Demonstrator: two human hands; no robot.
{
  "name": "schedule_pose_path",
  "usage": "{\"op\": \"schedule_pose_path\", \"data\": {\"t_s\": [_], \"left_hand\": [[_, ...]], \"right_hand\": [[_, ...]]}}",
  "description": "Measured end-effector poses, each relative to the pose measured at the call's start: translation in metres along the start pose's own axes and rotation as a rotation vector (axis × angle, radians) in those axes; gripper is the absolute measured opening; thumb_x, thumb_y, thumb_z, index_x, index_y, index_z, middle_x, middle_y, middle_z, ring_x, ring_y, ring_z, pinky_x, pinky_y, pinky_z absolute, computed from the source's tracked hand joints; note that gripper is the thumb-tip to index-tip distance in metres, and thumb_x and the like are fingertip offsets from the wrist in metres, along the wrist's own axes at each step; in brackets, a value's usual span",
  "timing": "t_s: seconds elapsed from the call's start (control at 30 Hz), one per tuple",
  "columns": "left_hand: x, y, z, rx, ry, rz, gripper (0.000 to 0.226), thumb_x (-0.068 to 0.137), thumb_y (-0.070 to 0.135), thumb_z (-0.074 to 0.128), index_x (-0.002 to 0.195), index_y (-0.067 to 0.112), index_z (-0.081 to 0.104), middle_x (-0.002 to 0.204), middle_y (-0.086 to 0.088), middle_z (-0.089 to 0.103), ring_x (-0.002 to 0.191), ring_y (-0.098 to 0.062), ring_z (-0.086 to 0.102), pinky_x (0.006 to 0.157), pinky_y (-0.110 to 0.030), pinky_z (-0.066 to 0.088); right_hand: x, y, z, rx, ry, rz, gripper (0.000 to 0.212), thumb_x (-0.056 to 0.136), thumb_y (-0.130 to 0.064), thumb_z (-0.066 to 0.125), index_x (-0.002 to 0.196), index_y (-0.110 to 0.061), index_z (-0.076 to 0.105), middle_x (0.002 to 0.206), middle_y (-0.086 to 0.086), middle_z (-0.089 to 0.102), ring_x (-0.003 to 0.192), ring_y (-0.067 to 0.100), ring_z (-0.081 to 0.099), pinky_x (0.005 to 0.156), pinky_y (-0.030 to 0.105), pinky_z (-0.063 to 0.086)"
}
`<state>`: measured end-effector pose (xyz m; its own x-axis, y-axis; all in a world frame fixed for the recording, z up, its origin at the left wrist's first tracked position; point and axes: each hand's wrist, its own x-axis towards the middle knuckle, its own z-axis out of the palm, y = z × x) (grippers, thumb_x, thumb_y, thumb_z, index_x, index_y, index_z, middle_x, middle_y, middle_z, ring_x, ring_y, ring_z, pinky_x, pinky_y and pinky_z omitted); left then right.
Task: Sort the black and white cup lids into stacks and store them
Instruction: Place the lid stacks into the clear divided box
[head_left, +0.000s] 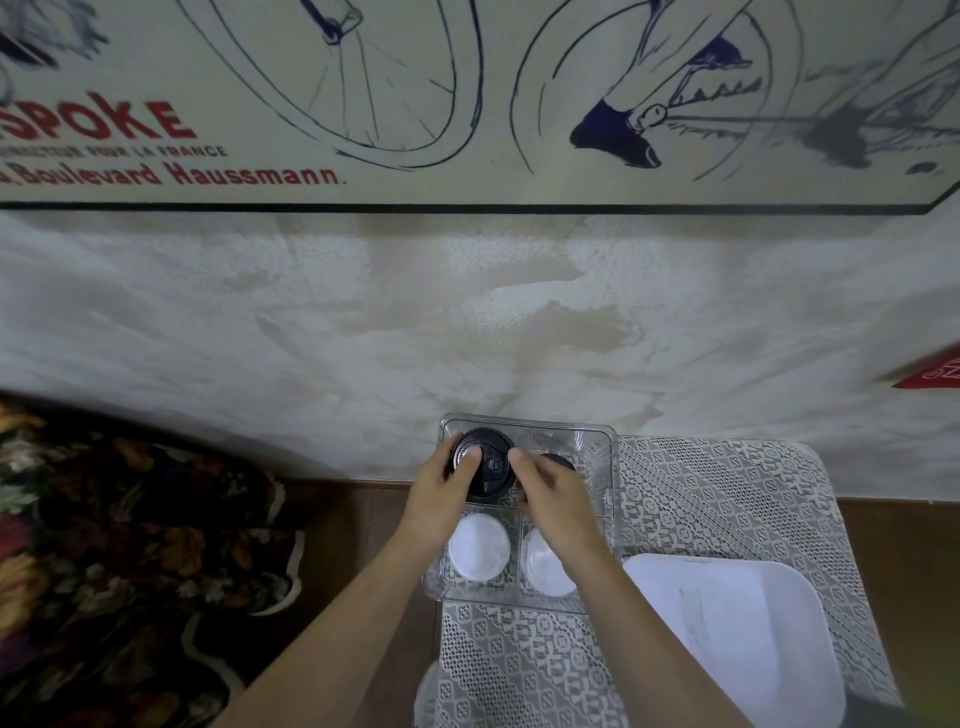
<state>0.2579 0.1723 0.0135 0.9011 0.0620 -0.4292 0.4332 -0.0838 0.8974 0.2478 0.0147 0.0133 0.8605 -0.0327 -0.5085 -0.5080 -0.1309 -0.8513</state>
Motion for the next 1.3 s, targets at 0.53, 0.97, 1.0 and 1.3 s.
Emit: {"op": "schedule_pose_path", "data": {"t_s": [0.53, 0.97, 1.0, 1.3], "left_hand": [[0.008, 0.0, -0.003, 0.233, 0.089, 0.04, 0.034, 0.106, 0.035, 0.056, 0.139, 0.028, 0.063, 0.127, 0.009, 0.07, 0.117, -0.008, 0.066, 0.102, -0.025, 0.052], [0.009, 0.002, -0.007, 0.351, -0.017, 0.044, 0.061, 0.093, 0.054, 0.052, 0.146, 0.024, 0.054, 0.126, 0.003, 0.07, 0.117, -0.015, 0.066, 0.103, -0.045, 0.054], [0.009, 0.001, -0.007, 0.341, -0.011, 0.041, 0.068, 0.091, 0.057, 0.052, 0.149, 0.023, 0.051, 0.128, 0.003, 0.068, 0.119, -0.015, 0.065, 0.105, -0.046, 0.053], [-0.002, -0.011, -0.002, 0.538, 0.086, 0.211, 0.044, 0.107, 0.034, 0.053, 0.15, 0.033, 0.05, 0.137, 0.012, 0.065, 0.119, -0.007, 0.063, 0.102, -0.036, 0.053]], "right_hand": [[0.013, -0.002, 0.005, -0.081, 0.035, -0.081, 0.038, 0.099, -0.034, 0.066, 0.137, -0.029, 0.066, 0.125, -0.013, 0.072, 0.113, 0.001, 0.066, 0.101, 0.026, 0.052], [0.019, 0.005, 0.014, -0.034, 0.077, -0.075, 0.035, 0.104, -0.029, 0.06, 0.138, -0.024, 0.065, 0.131, -0.009, 0.068, 0.12, 0.009, 0.064, 0.101, 0.025, 0.051], [0.019, 0.005, 0.013, -0.026, 0.071, -0.076, 0.036, 0.104, -0.028, 0.06, 0.14, -0.025, 0.063, 0.133, -0.011, 0.065, 0.123, 0.008, 0.061, 0.102, 0.023, 0.049], [0.019, 0.011, 0.013, -0.13, 0.067, -0.069, 0.036, 0.105, -0.03, 0.058, 0.14, -0.029, 0.063, 0.133, -0.007, 0.068, 0.117, 0.007, 0.064, 0.105, 0.031, 0.05]]}}
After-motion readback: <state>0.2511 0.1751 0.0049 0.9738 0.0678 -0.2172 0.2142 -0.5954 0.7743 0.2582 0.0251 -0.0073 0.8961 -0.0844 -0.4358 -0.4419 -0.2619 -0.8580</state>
